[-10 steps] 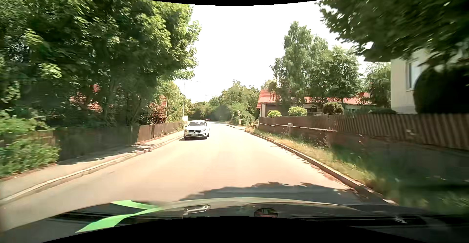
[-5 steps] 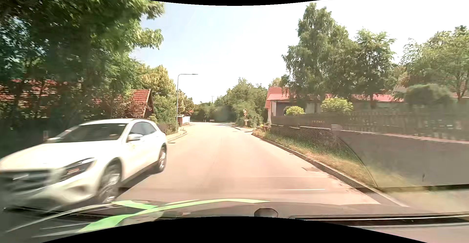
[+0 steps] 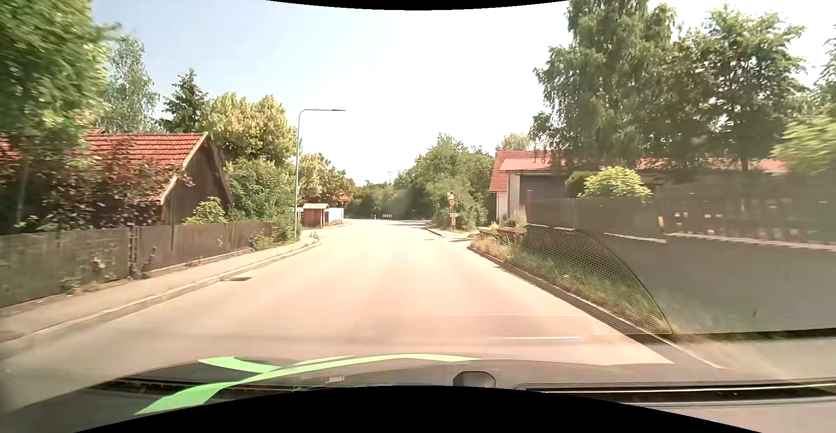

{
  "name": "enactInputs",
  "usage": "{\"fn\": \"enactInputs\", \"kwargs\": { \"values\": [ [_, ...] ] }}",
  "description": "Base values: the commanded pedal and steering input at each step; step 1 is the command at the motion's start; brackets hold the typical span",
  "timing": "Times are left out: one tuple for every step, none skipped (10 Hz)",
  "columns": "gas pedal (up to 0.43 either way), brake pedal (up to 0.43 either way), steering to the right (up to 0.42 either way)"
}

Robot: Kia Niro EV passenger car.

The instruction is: Follow the waypoints while adhering to traffic rules and regulations

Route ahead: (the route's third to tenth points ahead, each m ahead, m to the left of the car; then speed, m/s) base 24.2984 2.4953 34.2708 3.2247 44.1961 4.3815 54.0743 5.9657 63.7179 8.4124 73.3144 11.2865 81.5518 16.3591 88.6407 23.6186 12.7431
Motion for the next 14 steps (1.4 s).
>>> {"fn": "enactInputs", "kwargs": {
  "values": [
    [0.087, 0.000, -0.023],
    [0.079, 0.000, -0.023],
    [0.079, 0.000, -0.023],
    [0.079, 0.000, -0.023],
    [0.079, 0.000, -0.022],
    [0.079, 0.000, -0.020],
    [0.079, 0.000, -0.019],
    [0.079, 0.000, -0.019],
    [0.079, 0.000, -0.019],
    [0.079, 0.000, -0.019],
    [0.079, 0.000, -0.019],
    [0.079, 0.000, -0.019],
    [0.079, 0.000, -0.018],
    [0.079, 0.000, -0.016]
  ]
}}
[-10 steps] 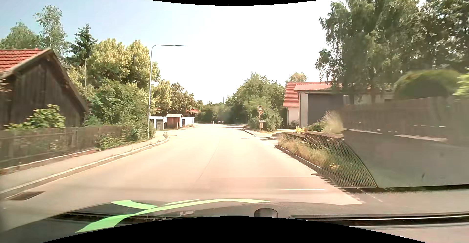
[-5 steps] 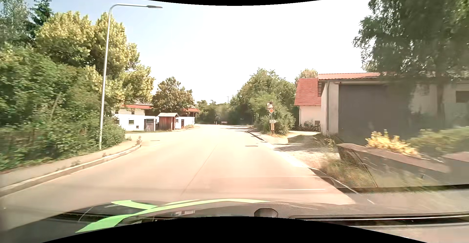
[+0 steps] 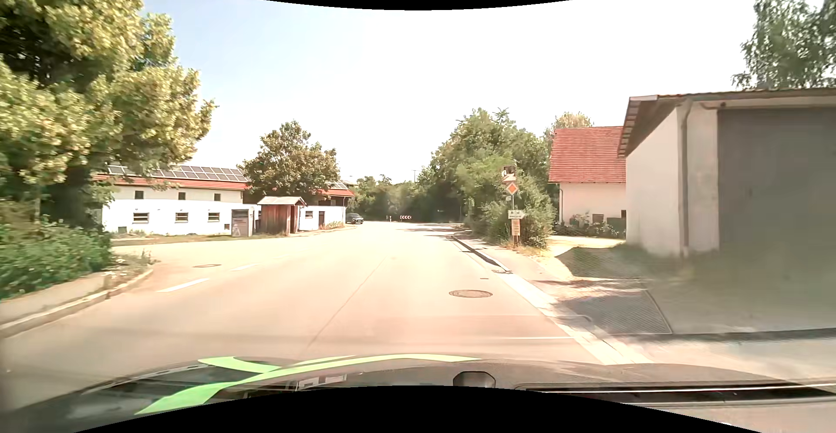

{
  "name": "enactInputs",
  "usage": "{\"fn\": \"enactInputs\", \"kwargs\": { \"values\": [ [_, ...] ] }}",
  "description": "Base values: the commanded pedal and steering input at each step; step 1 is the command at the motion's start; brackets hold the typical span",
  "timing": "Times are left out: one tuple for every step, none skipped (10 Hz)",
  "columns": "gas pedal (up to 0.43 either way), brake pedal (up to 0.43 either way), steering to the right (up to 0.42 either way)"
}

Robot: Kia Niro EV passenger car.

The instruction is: Follow the waypoints while adhering to traffic rules and regulations

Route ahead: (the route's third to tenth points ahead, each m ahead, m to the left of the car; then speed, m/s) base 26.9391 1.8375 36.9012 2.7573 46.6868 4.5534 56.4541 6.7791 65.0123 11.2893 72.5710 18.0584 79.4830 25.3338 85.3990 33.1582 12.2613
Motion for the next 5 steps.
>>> {"fn": "enactInputs", "kwargs": {
  "values": [
    [0.079, 0.000, -0.015],
    [0.079, 0.000, -0.014],
    [0.079, 0.000, -0.015],
    [0.087, 0.000, -0.014],
    [0.087, 0.000, -0.014]
  ]
}}
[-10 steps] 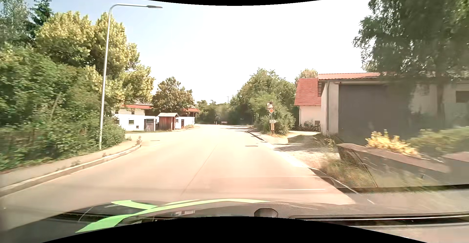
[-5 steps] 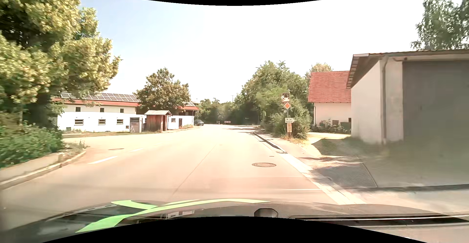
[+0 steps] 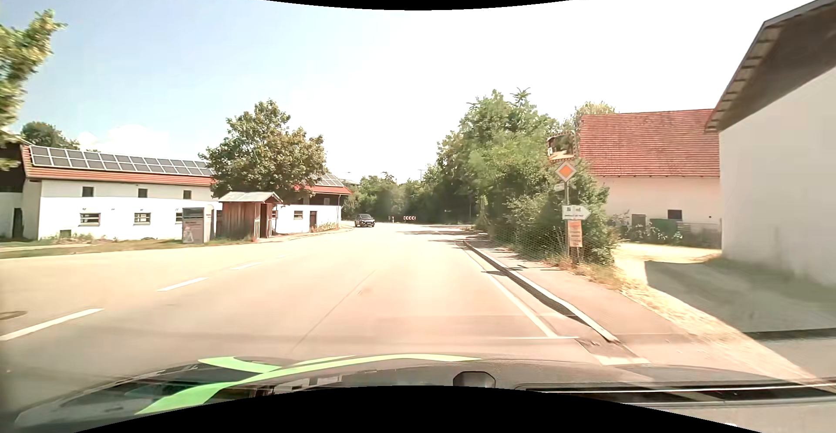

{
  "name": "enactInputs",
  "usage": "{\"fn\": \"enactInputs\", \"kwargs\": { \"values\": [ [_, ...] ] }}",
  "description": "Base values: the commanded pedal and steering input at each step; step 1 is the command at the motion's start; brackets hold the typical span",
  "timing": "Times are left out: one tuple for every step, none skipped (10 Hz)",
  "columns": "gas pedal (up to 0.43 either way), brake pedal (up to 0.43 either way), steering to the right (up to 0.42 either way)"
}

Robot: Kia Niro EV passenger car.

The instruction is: Follow the waypoints while adhering to traffic rules and regulations

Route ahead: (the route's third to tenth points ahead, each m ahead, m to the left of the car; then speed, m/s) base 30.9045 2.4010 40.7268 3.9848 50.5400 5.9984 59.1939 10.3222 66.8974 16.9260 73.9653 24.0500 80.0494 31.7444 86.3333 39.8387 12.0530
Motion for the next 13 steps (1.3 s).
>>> {"fn": "enactInputs", "kwargs": {
  "values": [
    [0.087, 0.000, -0.015],
    [0.087, 0.000, -0.014],
    [0.087, 0.000, -0.011],
    [0.087, 0.000, -0.009],
    [0.087, 0.000, -0.009],
    [0.098, 0.000, -0.009],
    [0.110, 0.000, -0.009],
    [0.110, 0.000, -0.009],
    [0.110, 0.000, -0.009],
    [0.098, 0.000, -0.009],
    [0.098, 0.000, -0.008],
    [0.087, 0.000, -0.008],
    [0.087, 0.000, -0.008]
  ]
}}
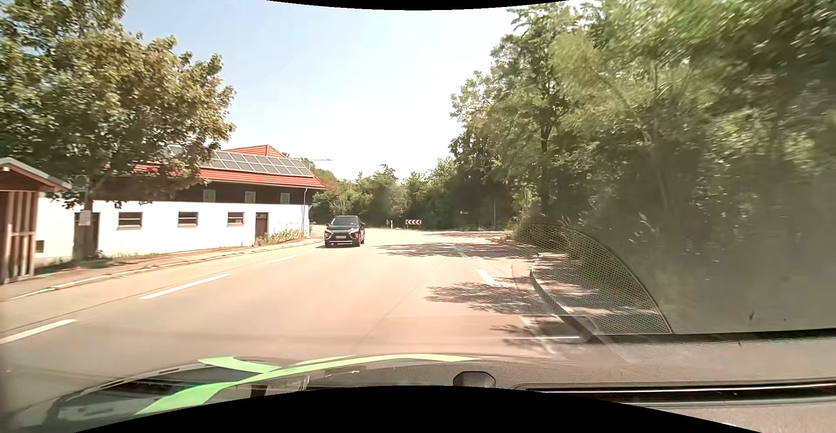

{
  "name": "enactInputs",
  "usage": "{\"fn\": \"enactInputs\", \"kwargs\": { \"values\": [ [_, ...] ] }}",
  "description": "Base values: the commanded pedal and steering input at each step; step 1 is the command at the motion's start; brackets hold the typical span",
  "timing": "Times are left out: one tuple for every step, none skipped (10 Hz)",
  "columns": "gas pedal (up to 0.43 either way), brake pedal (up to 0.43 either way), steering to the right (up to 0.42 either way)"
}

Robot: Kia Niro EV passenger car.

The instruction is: Follow the waypoints while adhering to traffic rules and regulations

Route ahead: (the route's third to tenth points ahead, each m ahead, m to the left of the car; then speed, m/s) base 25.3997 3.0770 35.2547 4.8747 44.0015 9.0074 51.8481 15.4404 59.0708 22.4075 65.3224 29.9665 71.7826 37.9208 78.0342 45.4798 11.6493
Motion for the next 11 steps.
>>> {"fn": "enactInputs", "kwargs": {
  "values": [
    [0.087, 0.000, -0.008],
    [0.087, 0.000, -0.008],
    [0.087, 0.000, -0.008],
    [0.079, 0.000, -0.009],
    [0.079, 0.000, -0.010],
    [0.079, 0.000, -0.011],
    [0.079, 0.000, -0.011],
    [0.079, 0.000, -0.016],
    [0.079, 0.000, -0.021],
    [0.079, 0.000, -0.025],
    [0.087, 0.000, -0.028]
  ]
}}
